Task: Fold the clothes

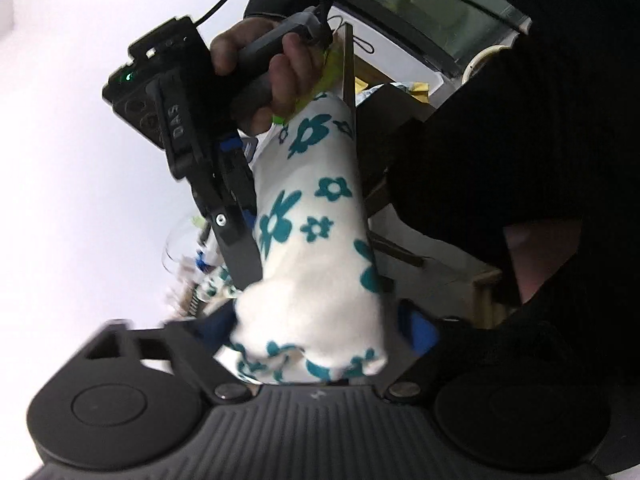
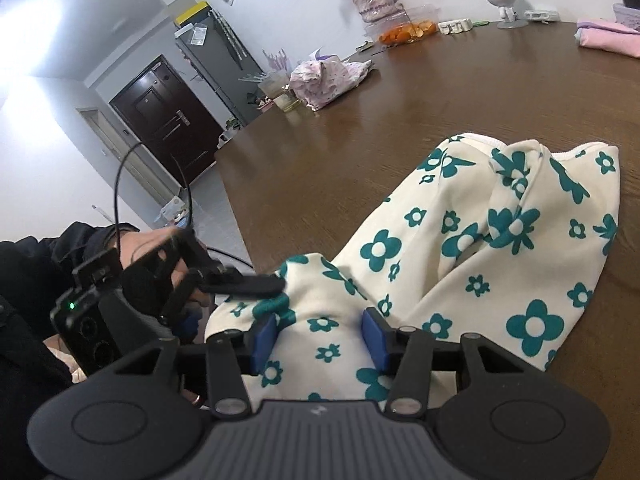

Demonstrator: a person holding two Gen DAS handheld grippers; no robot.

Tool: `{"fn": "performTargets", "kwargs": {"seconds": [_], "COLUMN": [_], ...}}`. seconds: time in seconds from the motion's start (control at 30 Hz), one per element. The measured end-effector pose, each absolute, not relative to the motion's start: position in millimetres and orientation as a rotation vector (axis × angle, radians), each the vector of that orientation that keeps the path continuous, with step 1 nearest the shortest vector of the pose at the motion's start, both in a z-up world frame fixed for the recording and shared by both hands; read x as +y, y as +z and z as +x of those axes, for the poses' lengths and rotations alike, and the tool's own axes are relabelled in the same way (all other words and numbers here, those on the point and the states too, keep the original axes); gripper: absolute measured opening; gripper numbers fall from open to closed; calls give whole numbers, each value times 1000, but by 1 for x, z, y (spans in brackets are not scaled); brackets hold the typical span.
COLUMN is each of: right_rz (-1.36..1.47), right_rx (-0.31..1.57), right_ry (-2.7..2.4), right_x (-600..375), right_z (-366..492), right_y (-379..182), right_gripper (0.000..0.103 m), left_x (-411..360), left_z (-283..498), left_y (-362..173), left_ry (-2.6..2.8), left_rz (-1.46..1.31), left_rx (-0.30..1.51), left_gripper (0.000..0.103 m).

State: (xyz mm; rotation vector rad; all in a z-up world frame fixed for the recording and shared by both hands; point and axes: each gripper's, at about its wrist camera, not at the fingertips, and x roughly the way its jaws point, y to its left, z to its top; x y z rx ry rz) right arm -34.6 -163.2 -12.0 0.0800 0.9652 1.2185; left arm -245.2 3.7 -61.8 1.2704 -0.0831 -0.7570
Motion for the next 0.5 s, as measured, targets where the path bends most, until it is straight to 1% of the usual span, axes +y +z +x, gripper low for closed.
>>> {"fn": "performTargets", "kwargs": {"seconds": [0.13, 0.17, 0.2, 0.23, 0.3, 0.37, 0.5], "right_rz": [38, 14, -11, -49, -164, -343, -766], "right_rx": [930, 902, 870, 810, 685, 537, 317], "right_ry": [1169, 1164, 1159, 1155, 1158, 1170, 1144], "right_x": [-167, -170, -173, -178, -187, -195, -199], "right_z": [-53, -59, -66, -78, -109, -149, -206], "right_y": [-3, 1, 6, 14, 27, 30, 3], "right_gripper": [49, 53, 63, 68, 83, 90, 89], "left_x": [8, 8, 8, 9, 10, 12, 15], "left_z": [-242, -241, -240, -239, -234, -228, -216], "left_y": [-47, -43, -39, -34, -23, -15, 5], "left_ry": [-802, -810, -817, -824, -839, -864, -925], "left_rz": [1154, 1134, 1109, 1076, 1018, 973, 875], "left_rx": [-33, -14, 11, 40, 94, 136, 230], "left_gripper": [48, 47, 44, 41, 39, 38, 38]}}
